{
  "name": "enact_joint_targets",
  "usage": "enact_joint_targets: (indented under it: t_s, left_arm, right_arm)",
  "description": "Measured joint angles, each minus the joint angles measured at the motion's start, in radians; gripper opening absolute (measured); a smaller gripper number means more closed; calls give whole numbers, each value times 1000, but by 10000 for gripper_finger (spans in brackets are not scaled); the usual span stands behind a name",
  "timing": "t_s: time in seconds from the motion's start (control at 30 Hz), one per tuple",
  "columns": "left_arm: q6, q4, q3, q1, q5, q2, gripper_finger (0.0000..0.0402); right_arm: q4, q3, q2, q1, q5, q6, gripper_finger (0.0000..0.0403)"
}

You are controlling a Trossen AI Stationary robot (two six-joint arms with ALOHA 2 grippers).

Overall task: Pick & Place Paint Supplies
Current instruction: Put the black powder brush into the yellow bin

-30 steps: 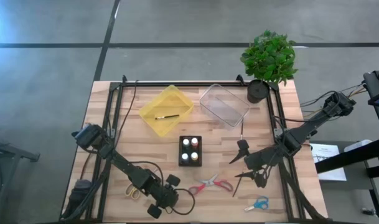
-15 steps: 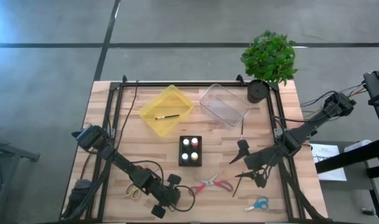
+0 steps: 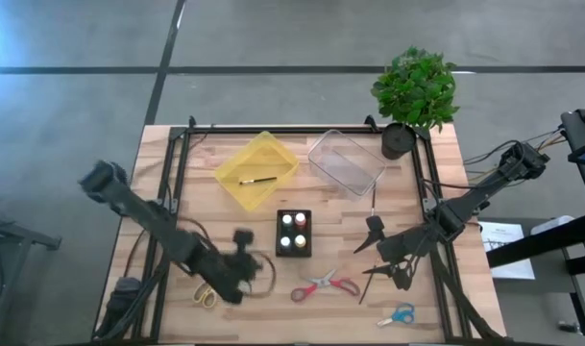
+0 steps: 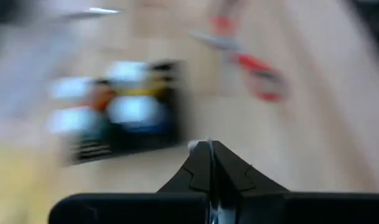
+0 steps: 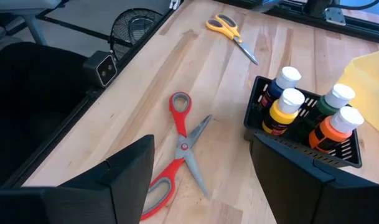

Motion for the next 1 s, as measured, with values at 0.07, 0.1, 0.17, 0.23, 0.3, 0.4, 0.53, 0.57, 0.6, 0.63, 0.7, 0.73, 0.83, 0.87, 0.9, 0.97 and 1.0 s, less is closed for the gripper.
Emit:
enact_joint_targets:
  t_s: [0.07, 0.1, 0.17, 0.23, 0.3, 0.4, 0.53, 0.57, 0.6, 0.63, 0.7, 0.73, 0.83, 0.87, 0.9, 0.97, 1.0]
  left_arm:
    - [17, -51, -11, 43, -101, -78, 2]
    - [32, -56, -22, 73, -149, -113, 2]
    - [73, -36, -46, 160, -209, -182, 2]
    - [124, 21, -72, 278, -205, -237, 2]
    - [186, 99, -111, 414, -155, -272, 2]
    - [266, 241, -171, 637, -3, -289, 2]
    - [286, 405, -243, 925, 252, -261, 2]
    - [285, 433, -260, 983, 304, -250, 2]
    - [286, 460, -271, 1032, 348, -240, 2]
    - [286, 491, -280, 1075, 379, -230, 2]
    - [294, 511, -293, 1136, 401, -210, 2]
    - [307, 510, -297, 1156, 404, -196, 2]
    - [315, 505, -306, 1194, 413, -154, 2]
    - [315, 512, -305, 1198, 421, -139, 3]
    - [315, 513, -302, 1199, 427, -123, 6]
    - [315, 525, -301, 1197, 438, -92, 13]
    - [315, 537, -301, 1196, 441, -79, 16]
  right_arm:
    - [0, 0, 0, 0, 0, 0, 263]
    - [0, 0, 0, 0, 0, 0, 263]
    - [0, 0, 0, 0, 0, 0, 263]
    - [0, 0, 0, 0, 0, 0, 263]
    - [-1, 0, 0, 0, 0, 0, 263]
    - [-1, 0, 0, 0, 0, 0, 263]
    - [-3, 0, 0, 0, 8, 5, 263]
    - [-4, -1, 0, 0, 10, 5, 263]
    - [-5, -1, 0, 0, 12, 5, 263]
    - [-5, -1, 0, 0, 13, 5, 263]
    - [-6, -1, 0, 0, 17, 4, 263]
    - [-7, -1, 0, 0, 18, 3, 263]
    - [-11, -2, 0, 0, 20, -4, 263]
    - [-10, -2, 0, 0, 20, -6, 263]
    - [-11, -2, 0, 0, 20, -8, 263]
    - [-10, -2, 0, -1, 20, -8, 263]
    - [-11, -2, 0, -1, 20, -8, 263]
